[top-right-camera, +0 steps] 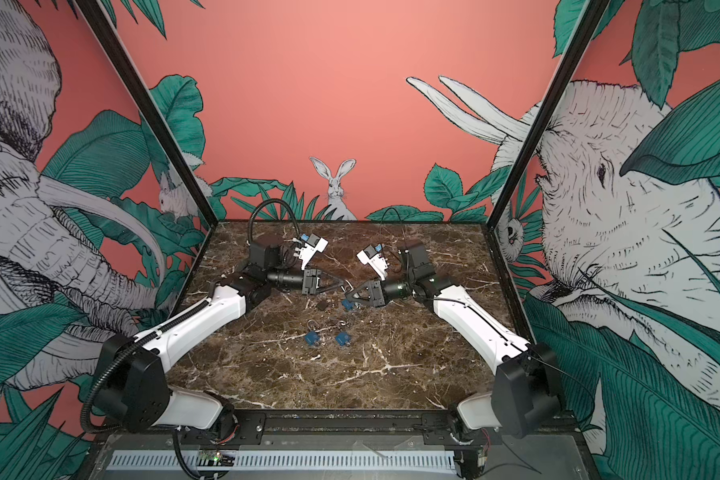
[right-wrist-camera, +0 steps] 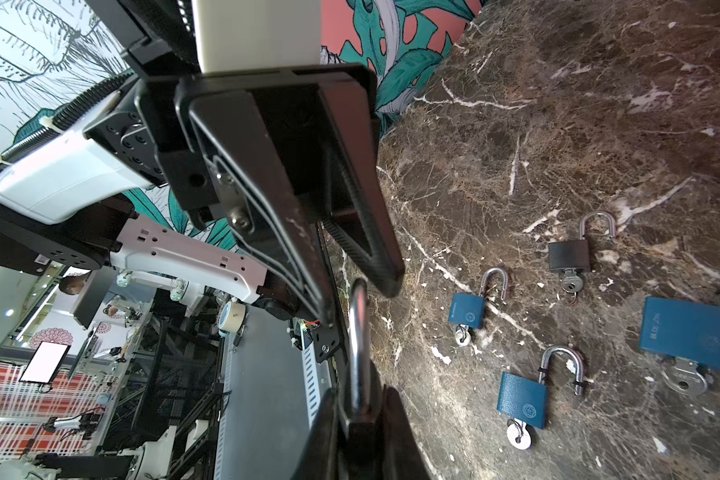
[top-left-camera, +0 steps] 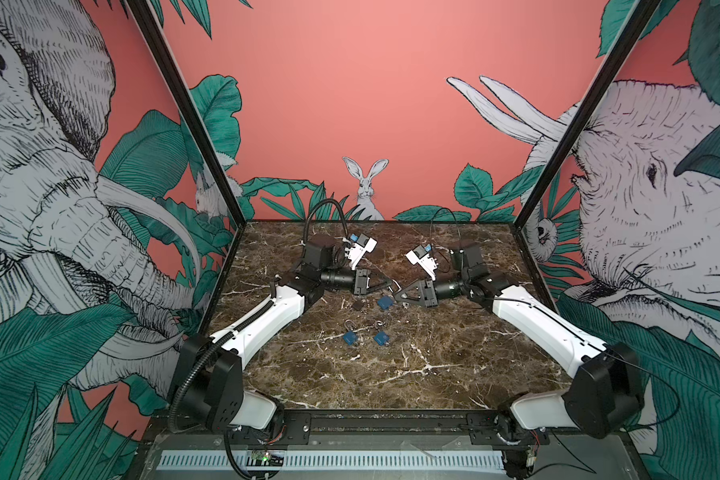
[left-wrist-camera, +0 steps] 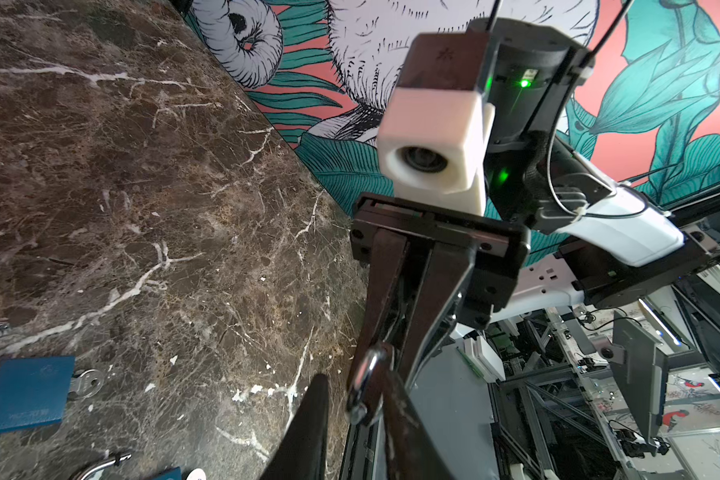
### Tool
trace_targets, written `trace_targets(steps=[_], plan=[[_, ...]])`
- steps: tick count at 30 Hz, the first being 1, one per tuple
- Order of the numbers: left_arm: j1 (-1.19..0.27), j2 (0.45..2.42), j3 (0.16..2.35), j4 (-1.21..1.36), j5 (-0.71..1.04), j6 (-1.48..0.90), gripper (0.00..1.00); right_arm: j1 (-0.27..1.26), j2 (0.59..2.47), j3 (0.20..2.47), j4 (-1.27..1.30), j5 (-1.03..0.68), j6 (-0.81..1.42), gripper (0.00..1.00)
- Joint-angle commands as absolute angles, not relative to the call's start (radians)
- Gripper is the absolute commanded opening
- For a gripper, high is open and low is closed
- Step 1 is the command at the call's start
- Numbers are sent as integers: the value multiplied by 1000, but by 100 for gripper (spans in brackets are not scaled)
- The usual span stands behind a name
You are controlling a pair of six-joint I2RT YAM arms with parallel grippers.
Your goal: Lock with the key
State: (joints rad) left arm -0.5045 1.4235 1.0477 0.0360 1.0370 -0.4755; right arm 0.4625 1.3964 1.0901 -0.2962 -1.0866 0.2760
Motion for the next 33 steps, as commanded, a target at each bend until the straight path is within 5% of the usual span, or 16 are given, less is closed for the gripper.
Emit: trace_targets(steps=[1,16,33], plan=[[-514,1423,1042,77,1065,-488,24,467,1405,1100,-255,-1118,277,0],[-520,1435,1036,39,1055,-458,0,469,1402,1107,-230,-1138,302,0],[-527,1487,997,87,1037,-453,0,479,1353,1049,-22,-1241,468,0]])
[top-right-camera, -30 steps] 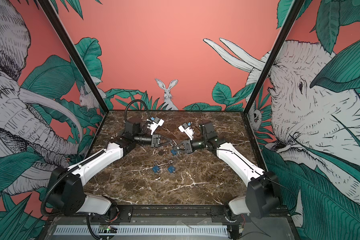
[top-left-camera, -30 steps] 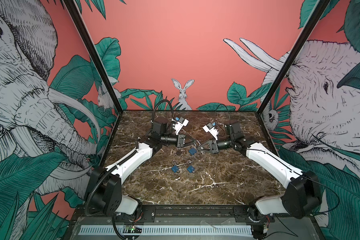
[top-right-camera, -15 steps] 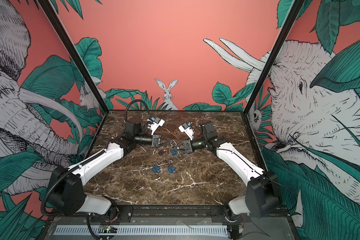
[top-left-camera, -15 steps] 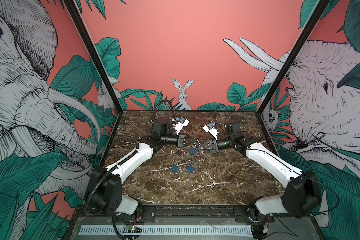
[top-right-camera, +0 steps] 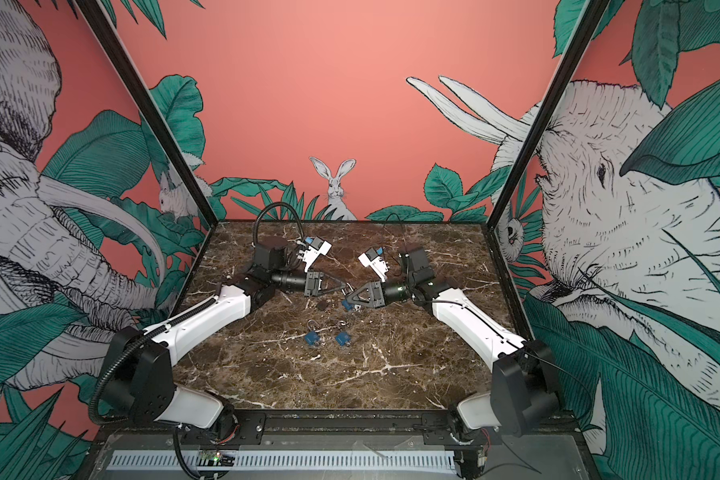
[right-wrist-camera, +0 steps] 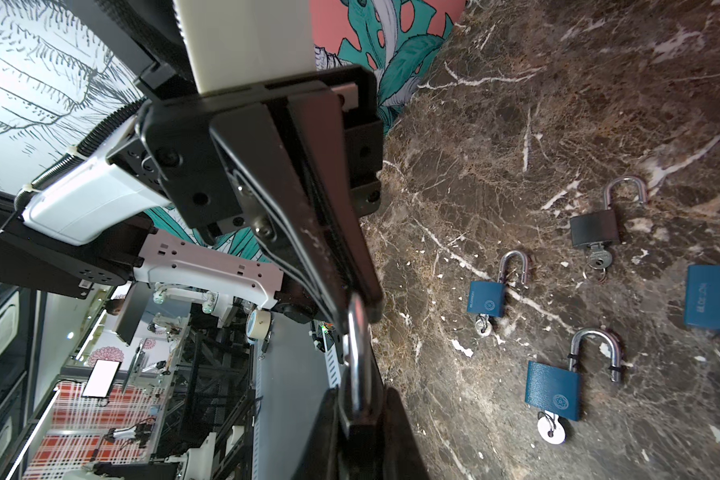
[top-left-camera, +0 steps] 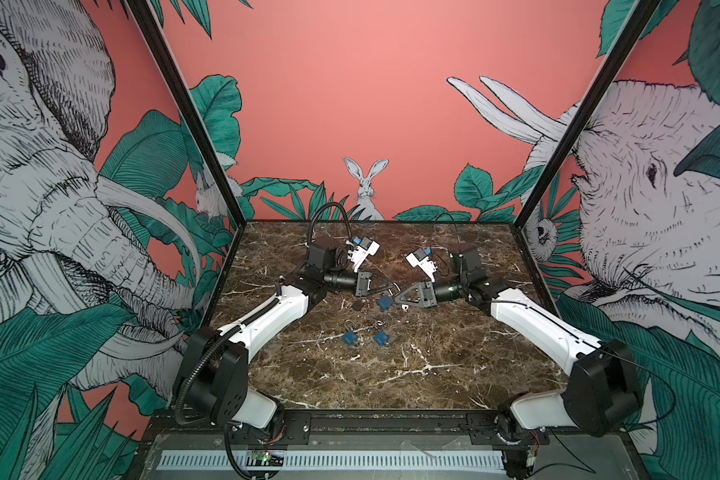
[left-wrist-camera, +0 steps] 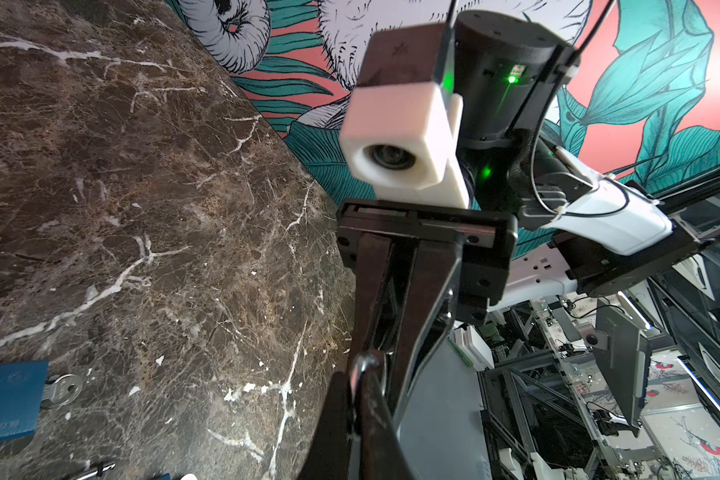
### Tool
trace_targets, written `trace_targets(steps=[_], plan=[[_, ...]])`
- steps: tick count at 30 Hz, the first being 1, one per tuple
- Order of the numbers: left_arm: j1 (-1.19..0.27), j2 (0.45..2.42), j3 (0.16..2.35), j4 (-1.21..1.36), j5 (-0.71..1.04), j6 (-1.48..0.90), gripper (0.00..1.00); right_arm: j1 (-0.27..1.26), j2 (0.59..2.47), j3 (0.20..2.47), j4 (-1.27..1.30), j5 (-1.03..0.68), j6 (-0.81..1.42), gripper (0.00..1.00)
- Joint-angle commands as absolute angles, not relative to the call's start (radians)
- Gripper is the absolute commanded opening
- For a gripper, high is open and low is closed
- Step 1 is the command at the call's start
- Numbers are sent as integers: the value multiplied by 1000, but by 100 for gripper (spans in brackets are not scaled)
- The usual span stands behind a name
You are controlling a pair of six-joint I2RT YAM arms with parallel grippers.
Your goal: Lock with the key
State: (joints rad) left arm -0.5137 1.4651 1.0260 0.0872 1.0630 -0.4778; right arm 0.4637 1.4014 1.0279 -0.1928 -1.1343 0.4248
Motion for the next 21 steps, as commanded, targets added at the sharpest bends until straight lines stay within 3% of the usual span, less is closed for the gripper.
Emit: trace_targets(steps=[1,21], plan=[[-529,1488,995,85,1037,-451,0,479,1352,1045,0,-1248,486,0],[-575,1461,914,47,1067,-427,0,480,1353,1069,72,-1235,549,0]])
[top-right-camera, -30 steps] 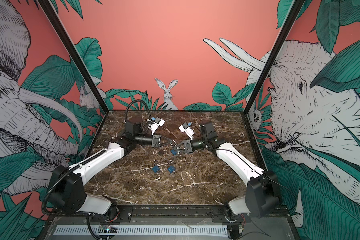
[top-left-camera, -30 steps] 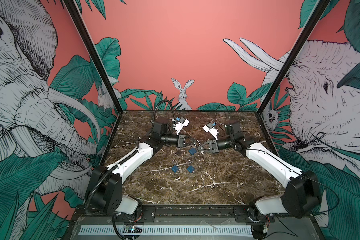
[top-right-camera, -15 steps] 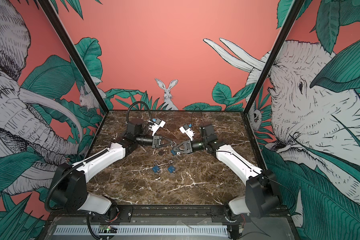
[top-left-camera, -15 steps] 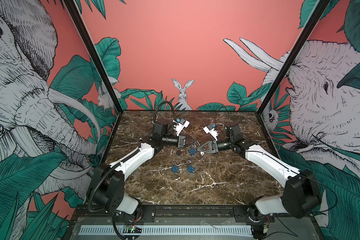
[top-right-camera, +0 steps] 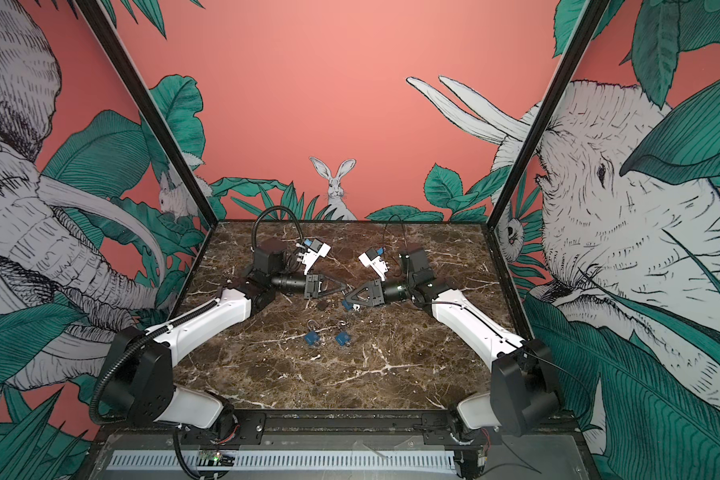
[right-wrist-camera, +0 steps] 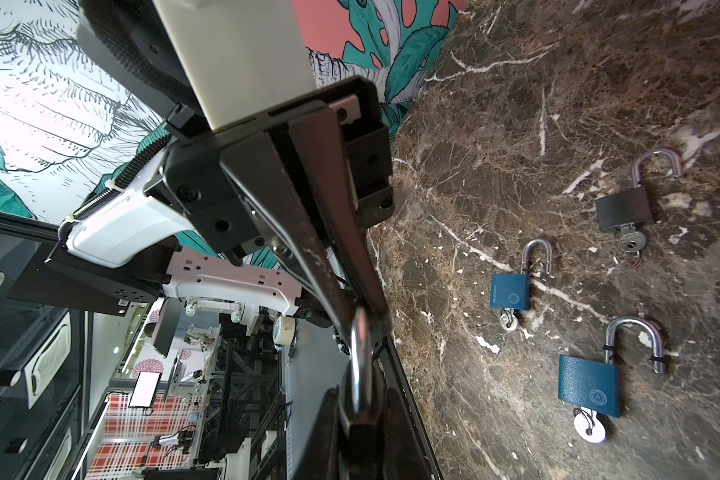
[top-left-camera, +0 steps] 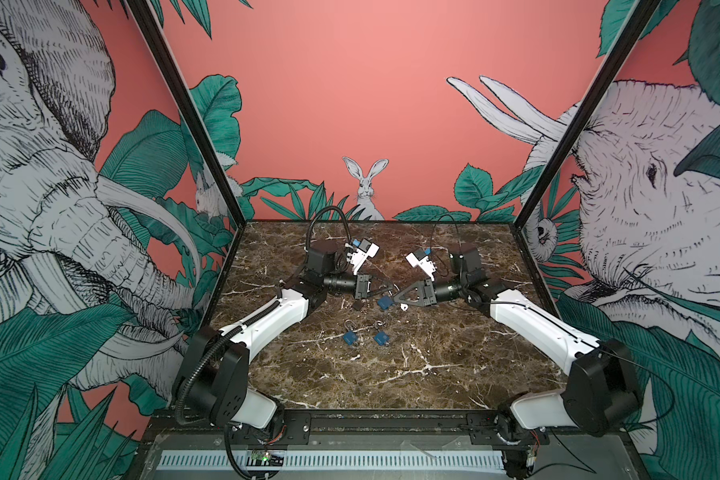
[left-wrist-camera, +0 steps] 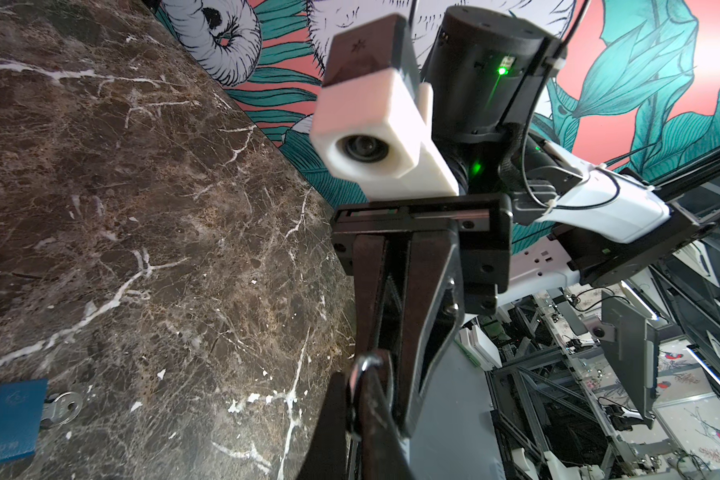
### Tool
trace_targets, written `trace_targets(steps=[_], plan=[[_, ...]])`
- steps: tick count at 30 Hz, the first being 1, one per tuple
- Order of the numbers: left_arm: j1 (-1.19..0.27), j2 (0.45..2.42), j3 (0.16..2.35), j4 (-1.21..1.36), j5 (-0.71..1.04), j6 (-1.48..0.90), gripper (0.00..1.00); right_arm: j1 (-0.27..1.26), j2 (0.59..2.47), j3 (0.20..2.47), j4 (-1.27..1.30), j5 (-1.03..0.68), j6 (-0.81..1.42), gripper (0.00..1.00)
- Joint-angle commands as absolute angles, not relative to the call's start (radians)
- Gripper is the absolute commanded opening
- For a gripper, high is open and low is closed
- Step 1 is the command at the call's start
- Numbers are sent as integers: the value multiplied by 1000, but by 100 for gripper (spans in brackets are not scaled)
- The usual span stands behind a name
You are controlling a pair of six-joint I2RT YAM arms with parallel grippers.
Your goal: Lock with the key
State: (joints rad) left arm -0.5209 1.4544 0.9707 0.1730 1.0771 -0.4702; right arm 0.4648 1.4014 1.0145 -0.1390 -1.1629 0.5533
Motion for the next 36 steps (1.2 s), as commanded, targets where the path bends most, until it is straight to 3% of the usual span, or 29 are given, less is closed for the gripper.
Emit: trace_targets(steps=[1,36], plan=[[-579,1455,908,40,1065,-423,0,480,1356,1072,65,-1231,543,0],[-685,1373,822,-43,1067,-404,0,479,1472,1211,-48,-1189,410,0]])
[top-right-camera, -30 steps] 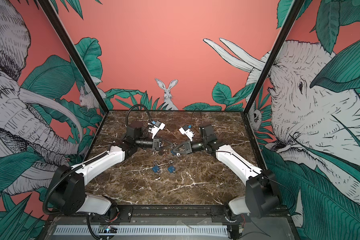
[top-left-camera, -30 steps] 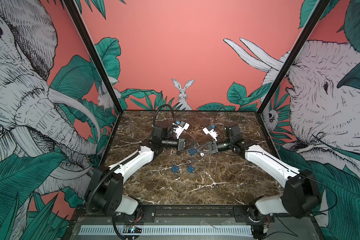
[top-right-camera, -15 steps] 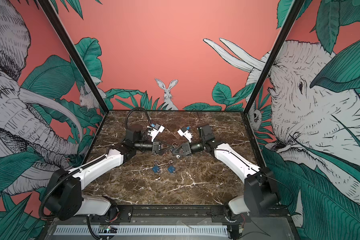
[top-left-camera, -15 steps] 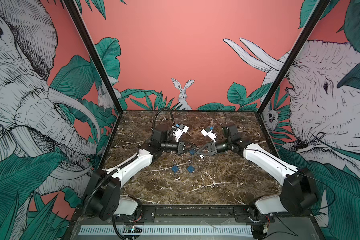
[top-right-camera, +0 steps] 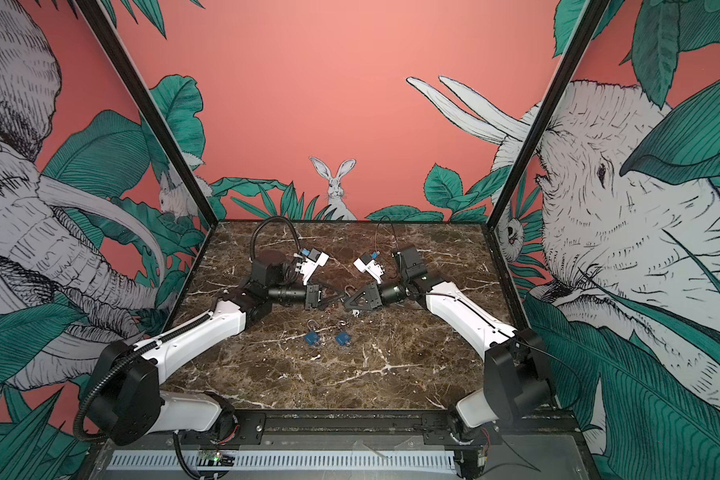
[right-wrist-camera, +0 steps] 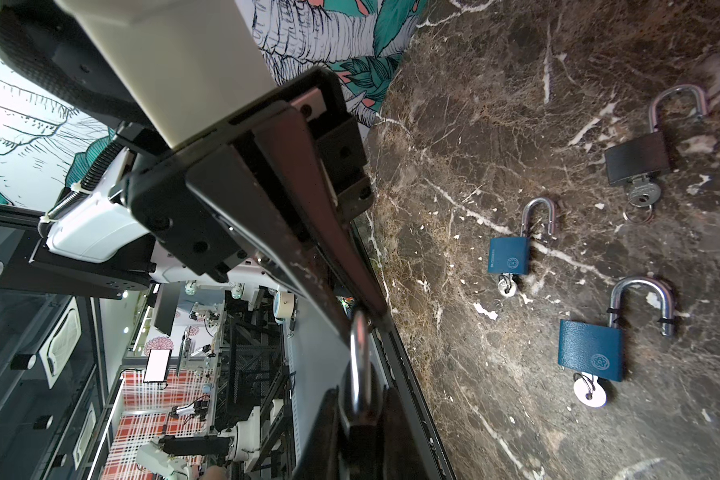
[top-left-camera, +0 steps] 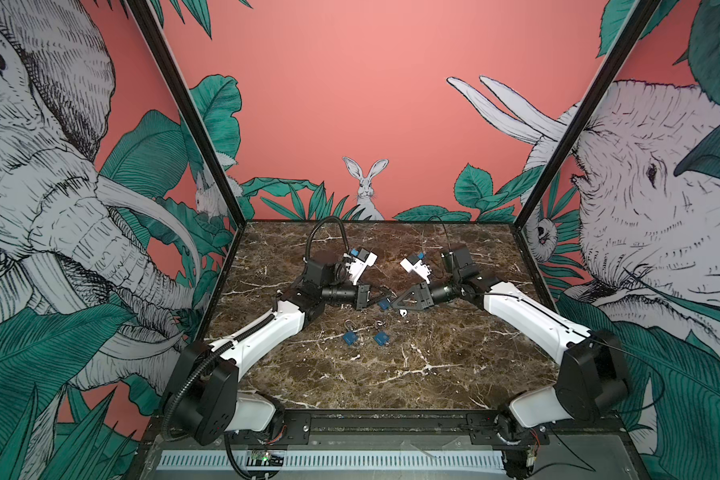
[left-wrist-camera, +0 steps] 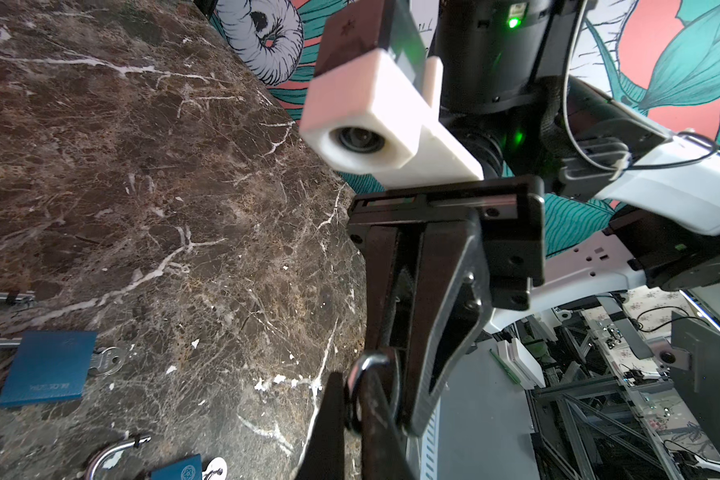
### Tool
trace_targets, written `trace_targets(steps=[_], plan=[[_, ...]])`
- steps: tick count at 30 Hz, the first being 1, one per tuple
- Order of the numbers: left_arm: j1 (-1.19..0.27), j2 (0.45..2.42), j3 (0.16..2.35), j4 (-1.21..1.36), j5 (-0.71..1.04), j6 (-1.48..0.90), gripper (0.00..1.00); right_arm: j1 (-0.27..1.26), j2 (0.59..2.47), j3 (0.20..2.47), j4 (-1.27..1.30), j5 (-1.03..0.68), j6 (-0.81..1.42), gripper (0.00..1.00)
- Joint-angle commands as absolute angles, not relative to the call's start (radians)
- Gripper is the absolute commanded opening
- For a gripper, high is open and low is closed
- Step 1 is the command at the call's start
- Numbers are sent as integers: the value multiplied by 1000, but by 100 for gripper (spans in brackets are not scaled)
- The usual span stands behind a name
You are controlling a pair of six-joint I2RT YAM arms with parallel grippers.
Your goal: Lock with the key
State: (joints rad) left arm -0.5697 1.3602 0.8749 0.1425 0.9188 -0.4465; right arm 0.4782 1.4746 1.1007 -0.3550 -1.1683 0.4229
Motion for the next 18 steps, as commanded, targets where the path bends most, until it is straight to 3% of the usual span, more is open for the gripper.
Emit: trace_targets(steps=[1,18], plan=[[-691,1376,822,-45,1069,-402,0,479,1475,1216,-47,-1188,411,0],[-745,1358,819,-15,1013,-409,0,474,1513,1239,-26,-1187,420,0]])
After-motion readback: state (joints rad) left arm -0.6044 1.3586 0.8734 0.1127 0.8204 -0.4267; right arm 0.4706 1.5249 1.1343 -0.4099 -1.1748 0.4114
